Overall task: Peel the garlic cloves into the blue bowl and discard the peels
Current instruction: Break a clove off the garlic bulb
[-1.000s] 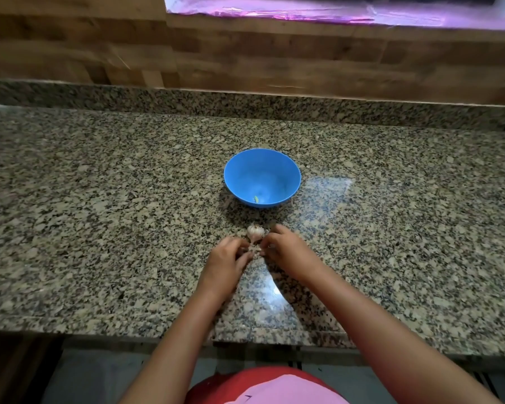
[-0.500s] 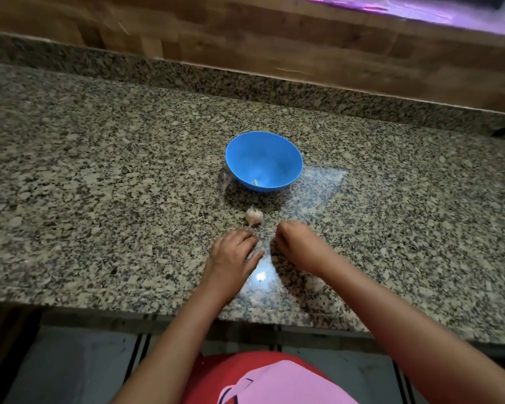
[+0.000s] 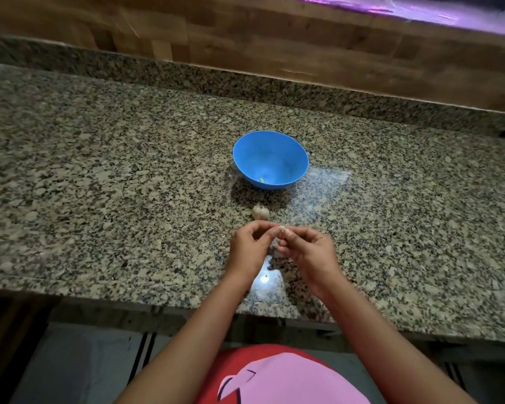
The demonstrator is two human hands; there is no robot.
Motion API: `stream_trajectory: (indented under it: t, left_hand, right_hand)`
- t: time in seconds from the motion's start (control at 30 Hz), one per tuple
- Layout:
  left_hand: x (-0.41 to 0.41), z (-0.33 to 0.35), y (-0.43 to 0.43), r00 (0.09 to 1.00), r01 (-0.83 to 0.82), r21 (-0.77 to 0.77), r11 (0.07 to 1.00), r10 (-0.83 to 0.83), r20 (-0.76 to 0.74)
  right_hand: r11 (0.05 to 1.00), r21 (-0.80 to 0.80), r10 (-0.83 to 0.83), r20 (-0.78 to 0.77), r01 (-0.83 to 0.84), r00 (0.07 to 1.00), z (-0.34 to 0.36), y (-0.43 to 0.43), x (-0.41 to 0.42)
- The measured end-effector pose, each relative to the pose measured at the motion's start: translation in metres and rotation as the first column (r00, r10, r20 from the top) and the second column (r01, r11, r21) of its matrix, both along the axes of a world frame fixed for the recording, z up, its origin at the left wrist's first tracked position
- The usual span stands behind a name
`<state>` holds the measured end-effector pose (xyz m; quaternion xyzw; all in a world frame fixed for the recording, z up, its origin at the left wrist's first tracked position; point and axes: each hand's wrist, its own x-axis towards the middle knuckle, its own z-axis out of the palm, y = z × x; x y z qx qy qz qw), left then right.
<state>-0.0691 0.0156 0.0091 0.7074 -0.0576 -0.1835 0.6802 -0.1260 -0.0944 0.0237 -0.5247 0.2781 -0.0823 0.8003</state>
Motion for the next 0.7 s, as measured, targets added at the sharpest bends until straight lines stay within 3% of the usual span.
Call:
stream_trajectory:
  t: [0.1, 0.4, 0.63, 0.7]
  left_hand:
    - [-0.002, 0.008, 0.001, 0.999, 0.002, -0.052, 0.999, 0.0, 0.034]
    - [-0.002, 0.013, 0.001, 0.992, 0.123, -0.126, 0.984, -0.117, 0.05]
    - [0.002, 0.013, 0.004, 0.944, 0.323, -0.015, 0.946, -0.321, 0.076]
    - [0.001, 0.013, 0.005, 0.914, 0.376, 0.097, 0.922, -0.386, 0.128]
  right_hand:
    - [0.992, 0.122, -0.029, 0.057, 0.022, 0.998, 0.008, 0.001, -0.003]
    - [0.963, 0.267, 0.012, 0.056, -0.027, 0.998, 0.019, -0.003, -0.011]
    - [0.951, 0.308, 0.02, 0.01, -0.022, 1.0, 0.018, -0.007, -0.011]
    - [0.942, 0.336, -0.014, -0.026, 0.022, 1.0, 0.016, -0.007, -0.009]
